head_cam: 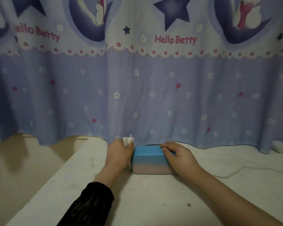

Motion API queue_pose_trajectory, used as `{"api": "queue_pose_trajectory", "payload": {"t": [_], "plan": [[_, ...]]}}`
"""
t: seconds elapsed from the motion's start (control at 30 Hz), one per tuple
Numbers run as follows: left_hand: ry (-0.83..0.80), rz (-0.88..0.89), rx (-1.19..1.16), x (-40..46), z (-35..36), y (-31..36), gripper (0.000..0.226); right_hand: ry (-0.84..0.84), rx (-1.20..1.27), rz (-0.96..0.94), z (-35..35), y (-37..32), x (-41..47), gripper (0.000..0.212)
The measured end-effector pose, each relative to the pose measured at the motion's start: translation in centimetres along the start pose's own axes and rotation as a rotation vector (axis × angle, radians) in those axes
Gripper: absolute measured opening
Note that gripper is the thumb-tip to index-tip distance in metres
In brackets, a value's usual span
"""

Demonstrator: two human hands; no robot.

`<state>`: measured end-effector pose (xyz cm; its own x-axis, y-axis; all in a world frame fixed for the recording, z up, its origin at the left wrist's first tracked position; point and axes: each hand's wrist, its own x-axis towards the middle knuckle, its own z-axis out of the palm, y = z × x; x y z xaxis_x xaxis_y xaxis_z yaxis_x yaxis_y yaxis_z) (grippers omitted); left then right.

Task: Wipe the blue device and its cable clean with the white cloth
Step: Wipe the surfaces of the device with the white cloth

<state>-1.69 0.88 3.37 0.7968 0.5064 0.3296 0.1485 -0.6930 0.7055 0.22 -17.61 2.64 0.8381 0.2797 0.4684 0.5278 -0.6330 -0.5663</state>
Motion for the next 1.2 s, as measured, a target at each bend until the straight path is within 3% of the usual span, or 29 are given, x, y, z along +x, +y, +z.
{"api": "queue_pose_trajectory", "payload": {"t": [0.3,0.47,0.67,0.87,1.07,1.2], "plan": [[-0.045,-0.004,0.043,-0.1,-0.3,0.1,0.039,0.0,-0.016,-0.029,0.0,0.1,0.1,0.028],[0.085,0.025,-0.026,-0.2,-0.9,0.9,0.04,0.008,-0.008,-0.02,0.1,0.3,0.1,0.028],[-0.048,-0.052,-0.038,-0.6,-0.5,0.3,0.037,0.007,-0.004,-0.036,0.2,0.4,0.2,0.027],[0.081,0.011,-0.067,-0.5,-0.9,1.1,0.035,-0.001,0.01,-0.029,0.2,0.5,0.1,0.027],[-0.087,-0.008,0.061,0.1,0.2,0.1,0.038,-0.004,0.007,-0.029,0.3,0.6,0.3,0.027],[0.018,0.029,0.013,0.1,-0.2,0.6,0.036,-0.006,0.007,-0.028,0.3,0.6,0.2,0.027]]}}
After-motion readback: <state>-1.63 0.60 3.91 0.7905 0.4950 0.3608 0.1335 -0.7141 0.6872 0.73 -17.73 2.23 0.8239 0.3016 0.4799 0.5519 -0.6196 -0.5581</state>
